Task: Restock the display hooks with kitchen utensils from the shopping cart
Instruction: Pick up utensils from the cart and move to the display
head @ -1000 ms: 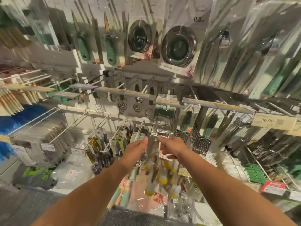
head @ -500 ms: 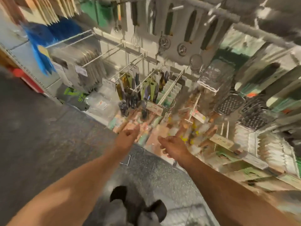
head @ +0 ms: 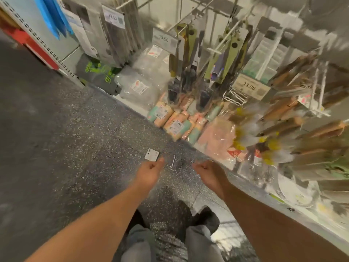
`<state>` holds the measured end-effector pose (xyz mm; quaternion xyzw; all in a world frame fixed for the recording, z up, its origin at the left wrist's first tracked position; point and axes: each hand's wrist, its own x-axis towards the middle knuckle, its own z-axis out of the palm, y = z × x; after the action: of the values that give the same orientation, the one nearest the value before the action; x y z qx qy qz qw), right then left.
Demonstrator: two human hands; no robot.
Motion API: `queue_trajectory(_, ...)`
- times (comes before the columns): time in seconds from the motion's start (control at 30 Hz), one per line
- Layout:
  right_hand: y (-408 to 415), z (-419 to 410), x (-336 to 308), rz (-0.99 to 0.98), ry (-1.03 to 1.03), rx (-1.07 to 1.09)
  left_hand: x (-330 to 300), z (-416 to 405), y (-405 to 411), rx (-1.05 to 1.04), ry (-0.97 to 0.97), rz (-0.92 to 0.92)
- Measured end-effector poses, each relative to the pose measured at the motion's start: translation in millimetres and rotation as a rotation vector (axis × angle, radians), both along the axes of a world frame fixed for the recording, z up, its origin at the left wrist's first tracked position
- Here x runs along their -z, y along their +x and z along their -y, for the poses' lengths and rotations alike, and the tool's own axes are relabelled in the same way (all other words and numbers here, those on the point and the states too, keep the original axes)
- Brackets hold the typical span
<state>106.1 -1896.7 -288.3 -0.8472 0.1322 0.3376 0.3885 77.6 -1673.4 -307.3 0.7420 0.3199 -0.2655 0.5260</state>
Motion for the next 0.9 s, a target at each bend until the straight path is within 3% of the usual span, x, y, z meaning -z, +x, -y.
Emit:
queue_trajectory(0.17,7.7,-43.4,65.8,0.007,0.034,0.008,82.1,-34.0,8.9,-0.008,0.041,-0.056)
queue_trajectory(0.37,30.0,-66.1,202.6,0.022,0.03,0.039,209.6,-44.0,34.8,-0.083,0.069,-0.089)
queue_trajectory(0.73,65.1,-74.2,441.7,0.043,-0.107,0.017,460.8,-29.6,50.2,-0.286,-0.098,-0.205)
queue_trajectory(0.9,72.9,-88.7,512.2,0.044,-0.091,0.0,528.8,-11.0,60.9,-0.431,-0.21,-0.279)
